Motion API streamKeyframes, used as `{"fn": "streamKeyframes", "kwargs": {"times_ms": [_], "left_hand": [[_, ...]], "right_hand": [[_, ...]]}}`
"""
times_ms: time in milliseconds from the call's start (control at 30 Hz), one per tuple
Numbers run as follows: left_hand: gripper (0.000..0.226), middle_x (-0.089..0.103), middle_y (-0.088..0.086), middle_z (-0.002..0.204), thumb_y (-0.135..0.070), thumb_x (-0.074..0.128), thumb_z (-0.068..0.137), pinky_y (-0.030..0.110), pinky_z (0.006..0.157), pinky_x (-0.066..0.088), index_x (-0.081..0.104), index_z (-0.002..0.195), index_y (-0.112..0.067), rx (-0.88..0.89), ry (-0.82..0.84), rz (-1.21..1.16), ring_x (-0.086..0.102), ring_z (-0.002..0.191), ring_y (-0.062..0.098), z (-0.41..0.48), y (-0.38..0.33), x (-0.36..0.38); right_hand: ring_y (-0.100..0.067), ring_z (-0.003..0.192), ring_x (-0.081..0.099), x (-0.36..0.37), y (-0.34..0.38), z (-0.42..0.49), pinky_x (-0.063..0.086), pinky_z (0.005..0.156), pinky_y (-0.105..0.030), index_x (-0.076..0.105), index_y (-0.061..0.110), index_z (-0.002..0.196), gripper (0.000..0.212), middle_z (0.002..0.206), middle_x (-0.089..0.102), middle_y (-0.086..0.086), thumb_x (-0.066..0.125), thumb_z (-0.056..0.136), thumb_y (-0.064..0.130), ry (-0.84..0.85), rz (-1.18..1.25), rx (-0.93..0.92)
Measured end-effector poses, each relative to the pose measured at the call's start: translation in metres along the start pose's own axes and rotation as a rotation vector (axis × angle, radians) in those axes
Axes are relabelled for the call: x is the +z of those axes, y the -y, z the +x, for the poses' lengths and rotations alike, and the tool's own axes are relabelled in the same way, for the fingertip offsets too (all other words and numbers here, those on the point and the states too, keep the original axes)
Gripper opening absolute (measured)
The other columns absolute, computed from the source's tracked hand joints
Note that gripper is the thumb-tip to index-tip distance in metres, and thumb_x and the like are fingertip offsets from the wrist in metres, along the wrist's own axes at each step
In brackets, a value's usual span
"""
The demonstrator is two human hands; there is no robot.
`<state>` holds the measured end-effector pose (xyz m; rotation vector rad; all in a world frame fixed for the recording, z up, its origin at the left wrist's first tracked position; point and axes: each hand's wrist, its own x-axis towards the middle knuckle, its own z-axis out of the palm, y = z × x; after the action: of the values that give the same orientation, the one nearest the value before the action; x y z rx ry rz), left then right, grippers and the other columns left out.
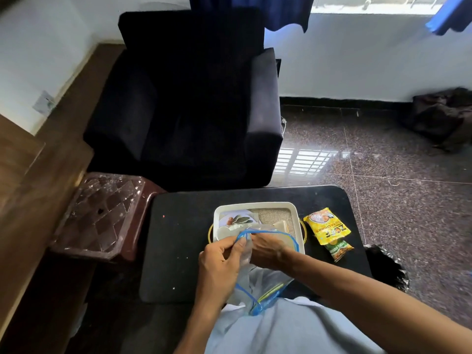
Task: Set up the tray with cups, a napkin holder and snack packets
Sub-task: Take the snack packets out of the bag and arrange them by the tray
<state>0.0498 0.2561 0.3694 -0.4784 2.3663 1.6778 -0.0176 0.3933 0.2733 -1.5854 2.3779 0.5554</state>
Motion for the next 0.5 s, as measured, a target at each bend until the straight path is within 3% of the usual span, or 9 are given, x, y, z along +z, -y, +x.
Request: {"fn": "streamKeyframes", "kwargs": {"times_ms": [67,133,200,233,267,300,333,400,500], "left_hand": [[0.024,0.081,-0.002,0.078,-0.035,0.067,0.096,0.048,0.071,0.063,0.082,0.091,-0.016,0.015,-0.004,0.028,0.077,0.081,0.026,0.0,-0.001,-0.004],[0.025,0.08,-0.002,0.077,-0.036,0.066,0.095,0.048,0.068,0.062,0.082,0.092,-0.017,0.034,-0.019,0.05,0.076,0.079,0.025,0.0,-0.001,-0.007],[0.025,0.079,0.001,0.073,-0.036,0.066,0.095,0.046,0.065,0.061,0.08,0.09,-0.015,0.054,-0.047,0.063,0.075,0.075,0.029,0.002,-0.001,-0.008],[0.027,0.077,0.003,0.069,-0.036,0.066,0.095,0.043,0.063,0.06,0.079,0.088,-0.014,0.072,-0.065,0.079,0.072,0.069,0.029,0.003,-0.001,-0.008],[0.029,0.075,0.004,0.065,-0.037,0.066,0.095,0.039,0.06,0.056,0.078,0.085,-0.013,0.091,-0.084,0.103,0.066,0.061,0.026,0.004,0.0,-0.007],[0.03,0.071,0.004,0.061,-0.038,0.066,0.095,0.035,0.057,0.052,0.077,0.083,-0.012,0.107,-0.097,0.127,0.059,0.055,0.019,0.005,-0.001,-0.007],[0.031,0.07,0.002,0.059,-0.038,0.066,0.095,0.032,0.055,0.05,0.077,0.083,-0.012,0.114,-0.103,0.145,0.056,0.053,0.014,0.006,-0.001,-0.006],[0.029,0.073,-0.001,0.064,-0.037,0.066,0.096,0.035,0.06,0.057,0.078,0.085,-0.012,0.104,-0.095,0.148,0.067,0.06,0.017,0.007,-0.001,-0.005],[0.027,0.08,0.003,0.076,-0.034,0.066,0.097,0.048,0.071,0.062,0.079,0.089,-0.012,0.077,-0.071,0.122,0.076,0.078,0.028,0.01,0.0,-0.002]], "right_hand": [[-0.019,0.113,0.057,-0.012,-0.001,-0.001,0.046,0.101,-0.03,0.062,0.01,0.12,0.025,0.127,0.062,-0.006,0.046,0.101,0.011,0.008,0.103,-0.039],[-0.009,0.093,0.055,-0.026,-0.008,-0.01,0.047,0.095,-0.023,0.063,0.013,0.102,0.023,0.097,0.07,0.002,0.04,0.104,0.01,0.033,0.266,0.083],[-0.003,0.068,0.038,-0.056,-0.017,-0.032,0.039,0.089,-0.007,0.044,0.02,0.072,0.04,0.056,0.04,0.021,0.03,0.107,0.004,-0.044,0.209,0.387],[-0.007,0.062,0.035,-0.058,-0.019,-0.035,0.041,0.082,-0.006,0.038,0.017,0.065,0.045,0.053,0.032,0.016,0.033,0.106,0.001,-0.029,0.255,0.328],[-0.015,0.064,0.044,-0.062,-0.02,-0.034,0.048,0.081,-0.015,0.044,0.005,0.062,0.041,0.055,0.04,-0.001,0.039,0.103,-0.002,0.147,0.348,0.213],[-0.024,0.071,0.056,-0.064,-0.02,-0.034,0.055,0.08,-0.029,0.058,-0.005,0.073,0.028,0.067,0.055,-0.014,0.045,0.098,-0.002,0.191,0.407,0.041],[-0.031,0.078,0.064,-0.074,-0.021,-0.037,0.057,0.078,-0.04,0.068,-0.003,0.089,0.019,0.082,0.066,-0.016,0.049,0.094,0.0,0.219,0.429,0.003],[-0.032,0.087,0.07,-0.088,-0.031,-0.049,0.058,0.074,-0.043,0.074,0.011,0.106,0.028,0.1,0.074,-0.01,0.054,0.089,0.002,0.143,0.489,-0.019],[-0.026,0.104,0.069,-0.093,-0.045,-0.072,0.057,0.082,-0.04,0.073,0.02,0.115,0.04,0.115,0.074,-0.003,0.06,0.083,0.0,-0.024,0.601,-0.054]]}}
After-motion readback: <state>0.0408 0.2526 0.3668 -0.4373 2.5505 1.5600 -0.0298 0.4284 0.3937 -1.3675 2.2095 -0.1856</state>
